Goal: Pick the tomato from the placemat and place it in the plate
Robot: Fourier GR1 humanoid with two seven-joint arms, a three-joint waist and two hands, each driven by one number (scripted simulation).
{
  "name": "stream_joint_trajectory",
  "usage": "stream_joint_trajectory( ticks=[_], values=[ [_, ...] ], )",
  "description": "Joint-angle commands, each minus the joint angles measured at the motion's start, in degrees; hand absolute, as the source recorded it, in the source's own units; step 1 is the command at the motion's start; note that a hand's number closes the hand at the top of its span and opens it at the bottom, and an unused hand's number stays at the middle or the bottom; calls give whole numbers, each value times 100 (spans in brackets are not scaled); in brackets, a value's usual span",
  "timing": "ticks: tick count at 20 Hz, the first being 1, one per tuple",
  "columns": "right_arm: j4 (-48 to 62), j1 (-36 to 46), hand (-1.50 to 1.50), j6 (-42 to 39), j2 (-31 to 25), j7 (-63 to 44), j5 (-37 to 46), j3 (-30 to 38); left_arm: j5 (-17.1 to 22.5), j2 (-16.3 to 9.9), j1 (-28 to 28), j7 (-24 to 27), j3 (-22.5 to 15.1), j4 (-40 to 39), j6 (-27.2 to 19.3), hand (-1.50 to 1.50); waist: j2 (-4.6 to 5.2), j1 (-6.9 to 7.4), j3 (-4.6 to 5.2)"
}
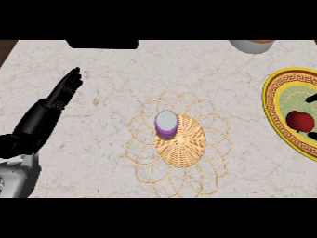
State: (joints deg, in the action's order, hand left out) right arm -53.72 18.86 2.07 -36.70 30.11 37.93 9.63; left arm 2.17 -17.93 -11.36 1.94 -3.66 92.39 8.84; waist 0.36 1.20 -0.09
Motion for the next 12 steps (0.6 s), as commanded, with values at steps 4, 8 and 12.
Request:
stream_joint_trajectory(
  ticks=[4,8,12],
  values=[
    [1553,1023,-150,201,225,1132,-277,339,-260,227,142,27,-87,107,-120,0,-5,-7,1],
    [1732,1023,-150,-421,-211,2053,-795,721,-45,28,389,-234,49,533,147,0,-27,-34,1],
    [1576,989,-150,-1620,-209,2264,-1499,964,-60,58,9,-252,216,177,61,0,-38,-145,6]
  ],
)
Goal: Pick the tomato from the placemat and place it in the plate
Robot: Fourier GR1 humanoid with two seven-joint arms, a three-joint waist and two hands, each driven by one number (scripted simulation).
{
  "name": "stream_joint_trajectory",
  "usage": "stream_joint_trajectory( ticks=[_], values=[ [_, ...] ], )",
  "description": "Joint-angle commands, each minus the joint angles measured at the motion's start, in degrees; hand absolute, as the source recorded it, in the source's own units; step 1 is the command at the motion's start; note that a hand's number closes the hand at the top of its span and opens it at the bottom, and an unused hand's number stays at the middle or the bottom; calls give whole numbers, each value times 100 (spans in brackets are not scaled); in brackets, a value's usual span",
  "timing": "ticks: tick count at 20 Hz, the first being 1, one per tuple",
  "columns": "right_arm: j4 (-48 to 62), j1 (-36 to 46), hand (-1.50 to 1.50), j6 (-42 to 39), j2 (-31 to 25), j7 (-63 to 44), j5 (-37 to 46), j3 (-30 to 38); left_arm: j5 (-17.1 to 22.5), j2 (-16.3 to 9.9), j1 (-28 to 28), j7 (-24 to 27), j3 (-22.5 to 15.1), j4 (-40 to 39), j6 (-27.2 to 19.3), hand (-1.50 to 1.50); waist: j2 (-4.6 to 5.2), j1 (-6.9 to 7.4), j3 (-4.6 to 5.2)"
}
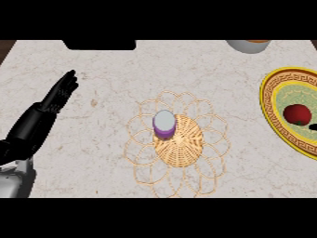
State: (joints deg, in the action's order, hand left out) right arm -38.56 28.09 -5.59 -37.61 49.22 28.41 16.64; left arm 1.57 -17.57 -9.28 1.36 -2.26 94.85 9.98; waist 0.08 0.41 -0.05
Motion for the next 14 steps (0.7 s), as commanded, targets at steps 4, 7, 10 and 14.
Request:
stream_joint_trajectory(
  ticks=[4,7,10,14],
  values=[
    [568,242,-150,-2203,-280,-37,-1140,550,-78,16,107,14,-12,66,13,0,-6,-9,3],
    [691,321,-150,-3117,-500,-296,-1654,746,-42,21,-138,35,108,-227,3,0,-9,-97,8],
    [1028,-50,-150,-3599,-679,-42,-1954,871,-142,166,-98,-20,23,-112,-151,0,8,-89,-5],
    [1228,16,-150,-4304,-1335,-235,-2303,995,-80,80,64,-71,36,128,-31,0,20,15,-16]
  ],
)
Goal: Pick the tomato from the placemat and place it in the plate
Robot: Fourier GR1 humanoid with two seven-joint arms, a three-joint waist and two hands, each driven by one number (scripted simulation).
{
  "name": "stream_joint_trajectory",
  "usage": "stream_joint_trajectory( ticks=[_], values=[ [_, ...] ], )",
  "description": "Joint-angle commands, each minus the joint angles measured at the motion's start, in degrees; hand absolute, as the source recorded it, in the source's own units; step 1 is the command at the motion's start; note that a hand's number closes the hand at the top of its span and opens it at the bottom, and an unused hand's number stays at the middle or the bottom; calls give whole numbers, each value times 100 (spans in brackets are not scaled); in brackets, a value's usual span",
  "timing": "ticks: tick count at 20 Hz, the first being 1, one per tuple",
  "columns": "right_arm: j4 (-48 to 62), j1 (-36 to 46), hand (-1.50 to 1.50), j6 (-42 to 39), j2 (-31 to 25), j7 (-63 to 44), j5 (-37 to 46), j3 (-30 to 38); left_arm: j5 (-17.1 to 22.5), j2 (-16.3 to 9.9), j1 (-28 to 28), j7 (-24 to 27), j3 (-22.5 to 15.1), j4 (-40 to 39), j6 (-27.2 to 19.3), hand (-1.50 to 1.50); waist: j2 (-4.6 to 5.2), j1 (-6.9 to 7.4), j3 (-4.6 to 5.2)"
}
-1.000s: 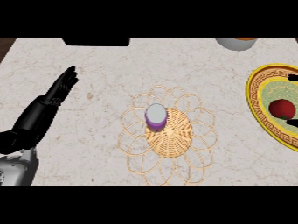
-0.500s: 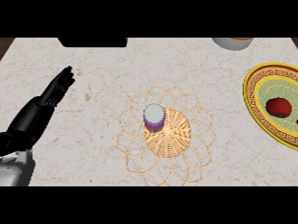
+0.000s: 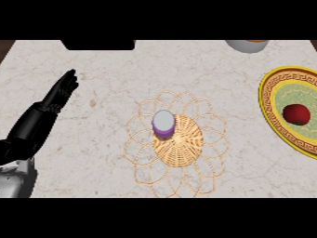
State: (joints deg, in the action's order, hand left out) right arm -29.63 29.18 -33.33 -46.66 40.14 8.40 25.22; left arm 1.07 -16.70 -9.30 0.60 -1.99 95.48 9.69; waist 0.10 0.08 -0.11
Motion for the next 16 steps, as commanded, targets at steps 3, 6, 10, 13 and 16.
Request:
stream_joint_trajectory(
  ticks=[3,6,10,13,16],
  values=[
    [415,-11,-150,-1707,-706,578,-531,219,71,-79,-3,44,59,12,149,0,36,93,-20],
    [306,-223,-150,-1828,-789,678,-625,130,-114,187,147,153,-142,37,-59,0,31,76,-23],
    [302,-427,-150,-2085,-1073,620,-888,167,37,-21,132,71,37,90,115,0,25,59,-30],
    [213,-560,-150,-1994,-1097,702,-934,75,-48,163,15,144,-45,-75,-12,0,51,25,-36],
    [-12,-744,-150,-2175,-1146,744,-1004,-91,131,-63,-140,39,198,-43,134,0,36,-9,-44]
  ],
)
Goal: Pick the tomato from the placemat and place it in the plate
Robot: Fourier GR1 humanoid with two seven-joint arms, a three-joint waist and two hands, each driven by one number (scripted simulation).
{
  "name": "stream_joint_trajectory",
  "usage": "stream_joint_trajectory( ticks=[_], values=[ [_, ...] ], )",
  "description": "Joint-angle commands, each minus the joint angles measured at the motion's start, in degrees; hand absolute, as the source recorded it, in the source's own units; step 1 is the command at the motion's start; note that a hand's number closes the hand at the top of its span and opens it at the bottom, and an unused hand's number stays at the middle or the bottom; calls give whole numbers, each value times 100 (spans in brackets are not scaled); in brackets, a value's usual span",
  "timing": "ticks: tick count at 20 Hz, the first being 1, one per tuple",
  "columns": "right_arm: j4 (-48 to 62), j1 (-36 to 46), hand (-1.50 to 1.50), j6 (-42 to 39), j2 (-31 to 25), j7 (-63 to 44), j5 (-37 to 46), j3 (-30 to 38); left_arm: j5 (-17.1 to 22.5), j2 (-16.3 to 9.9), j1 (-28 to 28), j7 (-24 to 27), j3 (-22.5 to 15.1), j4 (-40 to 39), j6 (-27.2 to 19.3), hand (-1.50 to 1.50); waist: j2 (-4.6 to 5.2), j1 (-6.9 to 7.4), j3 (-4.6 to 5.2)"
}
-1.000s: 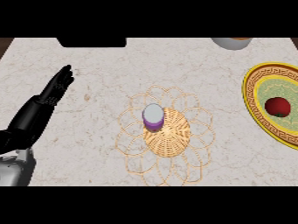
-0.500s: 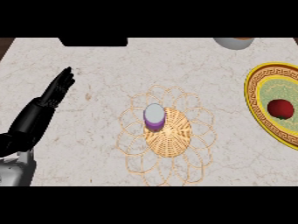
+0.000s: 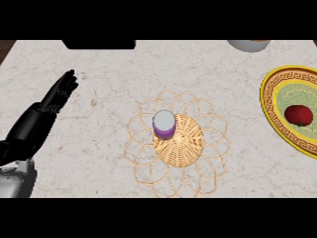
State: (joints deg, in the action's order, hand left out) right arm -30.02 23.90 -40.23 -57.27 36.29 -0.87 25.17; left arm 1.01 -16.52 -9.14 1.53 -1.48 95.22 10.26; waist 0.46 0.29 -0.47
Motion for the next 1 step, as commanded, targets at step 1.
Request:
stream_joint_trajectory(
  ticks=[1],
  values=[
    [59,-86,-150,-1573,-224,929,-189,-57,-51,50,94,31,-98,58,12,0,-3,54,-5]
  ],
)
